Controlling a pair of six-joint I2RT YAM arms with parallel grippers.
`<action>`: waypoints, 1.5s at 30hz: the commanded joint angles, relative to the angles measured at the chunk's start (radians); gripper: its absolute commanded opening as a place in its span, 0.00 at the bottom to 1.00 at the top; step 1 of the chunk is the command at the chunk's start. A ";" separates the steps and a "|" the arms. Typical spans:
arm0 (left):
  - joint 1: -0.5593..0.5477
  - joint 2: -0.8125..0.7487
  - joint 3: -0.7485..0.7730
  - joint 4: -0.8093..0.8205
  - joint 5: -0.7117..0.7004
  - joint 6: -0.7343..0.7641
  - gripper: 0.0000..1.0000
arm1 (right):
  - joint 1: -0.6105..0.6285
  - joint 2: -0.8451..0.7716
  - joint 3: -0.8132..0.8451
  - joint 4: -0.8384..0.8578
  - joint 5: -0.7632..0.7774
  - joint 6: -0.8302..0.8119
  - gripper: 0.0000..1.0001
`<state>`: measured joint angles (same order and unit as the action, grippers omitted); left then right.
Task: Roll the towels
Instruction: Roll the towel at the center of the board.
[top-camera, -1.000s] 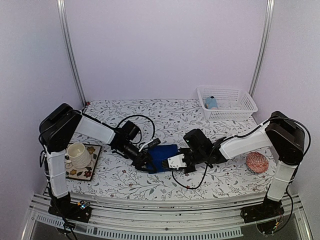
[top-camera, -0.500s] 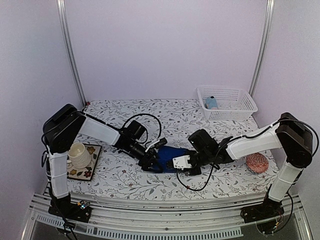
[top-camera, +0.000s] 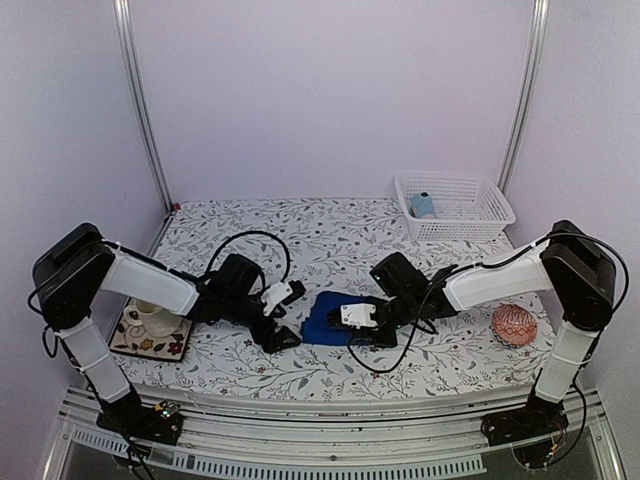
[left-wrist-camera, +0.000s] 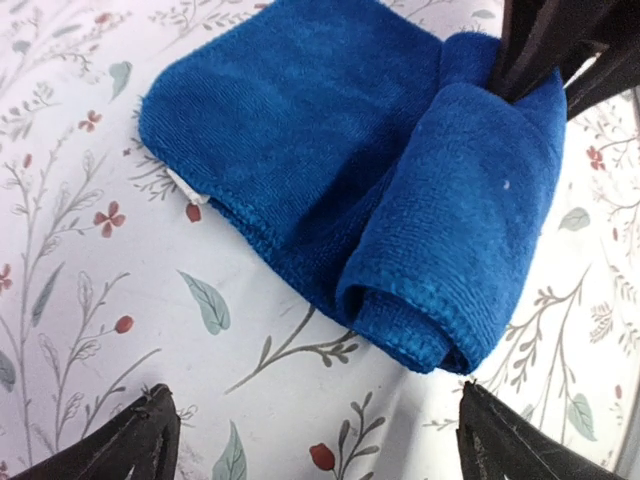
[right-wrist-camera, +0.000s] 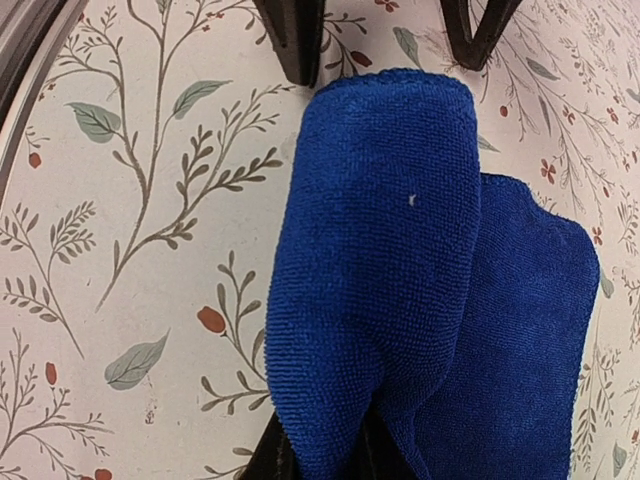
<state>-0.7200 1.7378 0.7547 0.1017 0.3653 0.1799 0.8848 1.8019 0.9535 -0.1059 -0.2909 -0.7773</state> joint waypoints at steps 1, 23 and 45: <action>-0.082 -0.086 -0.070 0.151 -0.201 0.083 0.97 | -0.021 0.042 -0.008 -0.172 -0.066 0.083 0.15; -0.199 -0.141 -0.084 0.236 -0.166 0.376 0.97 | -0.169 0.138 0.097 -0.337 -0.301 0.199 0.18; -0.248 0.004 0.049 0.135 -0.205 0.525 0.74 | -0.231 0.206 0.164 -0.386 -0.359 0.220 0.18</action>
<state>-0.9539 1.7191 0.7750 0.2497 0.1699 0.6750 0.6727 1.9526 1.1355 -0.3862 -0.7261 -0.5713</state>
